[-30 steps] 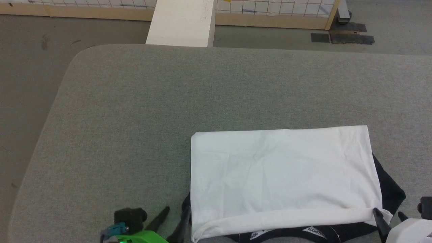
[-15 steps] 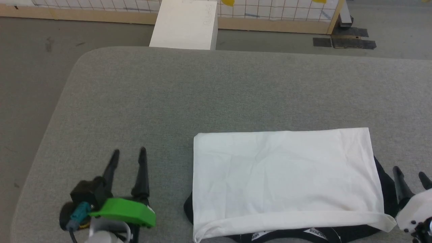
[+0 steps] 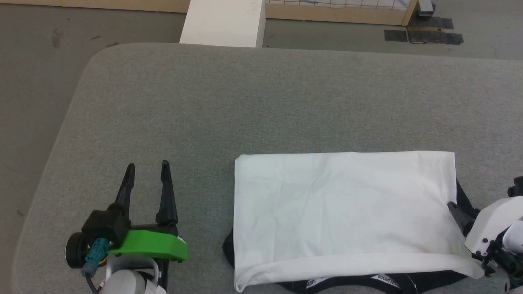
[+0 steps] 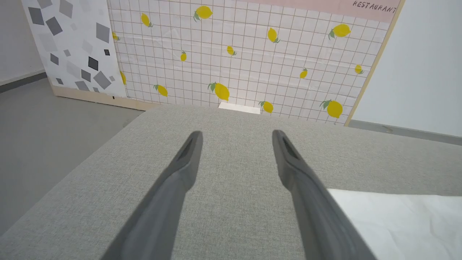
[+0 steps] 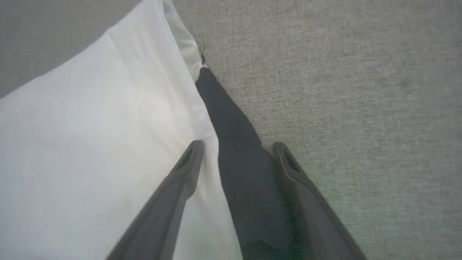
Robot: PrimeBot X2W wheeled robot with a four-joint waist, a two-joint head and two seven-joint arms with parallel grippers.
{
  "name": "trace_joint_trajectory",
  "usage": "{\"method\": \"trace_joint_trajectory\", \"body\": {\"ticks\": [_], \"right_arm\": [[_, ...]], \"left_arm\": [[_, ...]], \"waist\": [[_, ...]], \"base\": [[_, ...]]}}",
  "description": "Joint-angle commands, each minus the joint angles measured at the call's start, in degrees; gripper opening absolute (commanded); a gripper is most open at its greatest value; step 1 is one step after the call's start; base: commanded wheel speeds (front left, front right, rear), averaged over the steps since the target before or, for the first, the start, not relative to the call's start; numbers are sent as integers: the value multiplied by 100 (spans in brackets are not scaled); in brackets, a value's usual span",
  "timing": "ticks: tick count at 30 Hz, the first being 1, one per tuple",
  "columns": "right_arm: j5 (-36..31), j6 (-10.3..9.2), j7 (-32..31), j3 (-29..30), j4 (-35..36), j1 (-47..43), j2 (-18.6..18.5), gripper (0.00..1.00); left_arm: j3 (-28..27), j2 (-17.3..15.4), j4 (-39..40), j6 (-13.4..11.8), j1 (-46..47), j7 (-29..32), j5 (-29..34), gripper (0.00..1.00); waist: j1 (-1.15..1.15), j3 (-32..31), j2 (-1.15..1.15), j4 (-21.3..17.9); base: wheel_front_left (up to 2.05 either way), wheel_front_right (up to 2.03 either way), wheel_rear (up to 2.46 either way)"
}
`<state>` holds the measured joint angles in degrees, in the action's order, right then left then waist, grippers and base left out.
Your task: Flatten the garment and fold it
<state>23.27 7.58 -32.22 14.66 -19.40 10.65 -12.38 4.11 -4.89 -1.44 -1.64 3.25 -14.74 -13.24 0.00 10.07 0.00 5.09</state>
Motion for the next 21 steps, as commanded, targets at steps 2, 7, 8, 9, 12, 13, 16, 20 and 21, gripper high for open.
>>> {"method": "trace_joint_trajectory", "body": {"ticks": [2, 7, 8, 9, 12, 13, 16, 20, 21], "right_arm": [[130, -9, -330, -182, -208, 109, -48, 100], [472, -9, -936, -357, -307, 75, 17, 85], [520, -9, -1042, -385, -255, 40, 37, 62], [534, -9, -1118, -414, -201, 4, 46, 34], [622, -9, -1217, -438, 52, -90, 93, 0], [619, -9, -1210, -435, 107, -110, 90, 0], [559, -9, -1081, -310, 298, -171, 99, 0], [306, -9, -861, 2, 490, -293, 52, 0], [210, -9, -819, 81, 532, -335, 32, 0]], "left_arm": [[-94, 80, 20, 91, 90, -25, 94, 100], [-209, 153, 44, 205, 89, -25, 181, 100], [-236, 163, 64, 216, 91, -25, 197, 100], [-252, 170, 72, 228, 87, -25, 206, 100], [-276, 185, 95, 290, 72, -26, 233, 100], [-275, 187, 87, 315, 67, -26, 238, 100], [-260, 194, 49, 387, 65, -26, 253, 100], [-239, 198, 10, 441, 59, -26, 258, 100], [-227, 199, 2, 454, 51, -26, 241, 100]], "waist": [[0, 37, 0, 55], [0, 25, 0, 113], [0, 14, 0, 116], [0, 4, 0, 114], [0, -24, 0, 86], [0, -36, 0, 73], [0, -80, 0, 31], [0, -166, 0, -16], [0, -190, 0, -27]], "base": [[0, 0, 0], [0, 0, 0], [0, 0, 0], [0, 0, 0], [0, 0, 0], [0, 0, 0], [0, 0, 0], [0, 0, 0], [0, 0, 0]]}}
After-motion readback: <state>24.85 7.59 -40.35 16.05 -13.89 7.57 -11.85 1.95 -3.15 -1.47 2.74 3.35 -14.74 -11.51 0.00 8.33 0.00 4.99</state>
